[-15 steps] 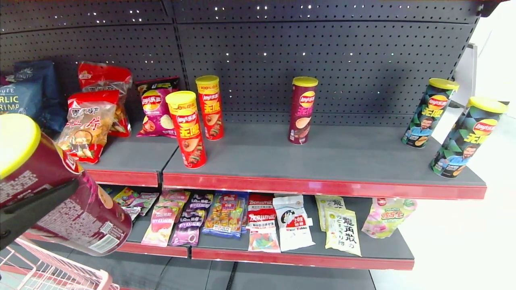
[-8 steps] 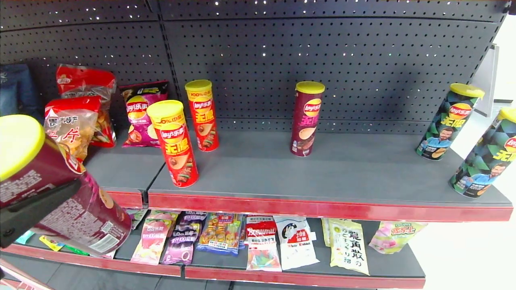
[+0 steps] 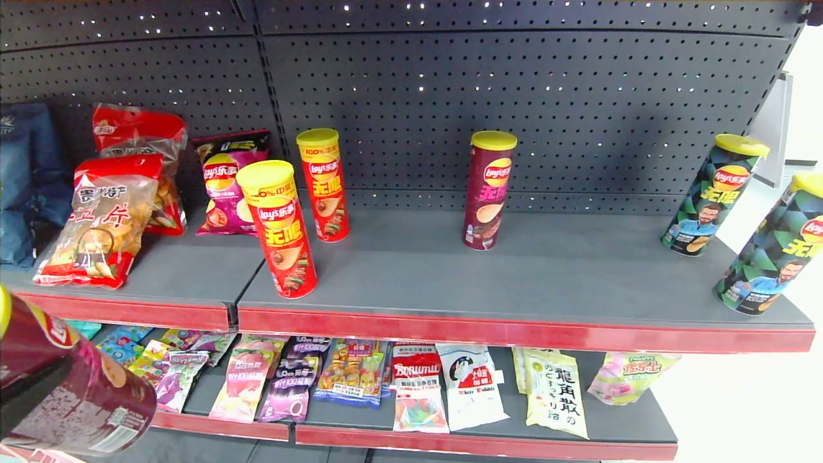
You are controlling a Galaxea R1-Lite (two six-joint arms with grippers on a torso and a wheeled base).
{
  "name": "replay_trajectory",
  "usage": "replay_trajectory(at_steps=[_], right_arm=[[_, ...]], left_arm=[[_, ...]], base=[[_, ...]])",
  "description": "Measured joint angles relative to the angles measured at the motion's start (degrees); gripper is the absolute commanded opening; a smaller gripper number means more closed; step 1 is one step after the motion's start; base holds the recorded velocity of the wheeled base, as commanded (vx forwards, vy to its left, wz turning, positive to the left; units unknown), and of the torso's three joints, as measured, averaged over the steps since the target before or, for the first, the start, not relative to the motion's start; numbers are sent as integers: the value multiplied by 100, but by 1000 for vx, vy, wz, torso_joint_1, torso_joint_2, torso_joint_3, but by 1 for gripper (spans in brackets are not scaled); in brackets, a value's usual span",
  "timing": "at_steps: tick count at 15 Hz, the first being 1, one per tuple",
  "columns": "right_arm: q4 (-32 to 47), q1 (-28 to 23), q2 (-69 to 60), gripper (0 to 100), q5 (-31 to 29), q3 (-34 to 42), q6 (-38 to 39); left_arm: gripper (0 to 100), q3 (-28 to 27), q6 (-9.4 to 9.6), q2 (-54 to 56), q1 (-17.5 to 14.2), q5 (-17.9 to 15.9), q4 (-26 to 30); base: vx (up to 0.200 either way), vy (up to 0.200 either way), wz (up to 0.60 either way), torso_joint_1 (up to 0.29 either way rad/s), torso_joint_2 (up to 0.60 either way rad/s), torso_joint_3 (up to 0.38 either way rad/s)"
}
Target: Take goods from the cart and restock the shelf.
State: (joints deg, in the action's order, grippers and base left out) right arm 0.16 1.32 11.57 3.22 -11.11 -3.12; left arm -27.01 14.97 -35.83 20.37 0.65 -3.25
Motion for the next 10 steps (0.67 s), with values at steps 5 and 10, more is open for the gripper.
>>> replay_trajectory(at_steps=[5,10], right_arm=[[-850,901,3222,100,457,-1899,-315],[-2434,1820,6095,100,592,-2879,-394]], left_arm=[[0,26,-20,339,0,277,9],[0,-5,-20,397,2,499,13]], base=[[0,0,0,0,0,0],[0,0,0,0,0,0]])
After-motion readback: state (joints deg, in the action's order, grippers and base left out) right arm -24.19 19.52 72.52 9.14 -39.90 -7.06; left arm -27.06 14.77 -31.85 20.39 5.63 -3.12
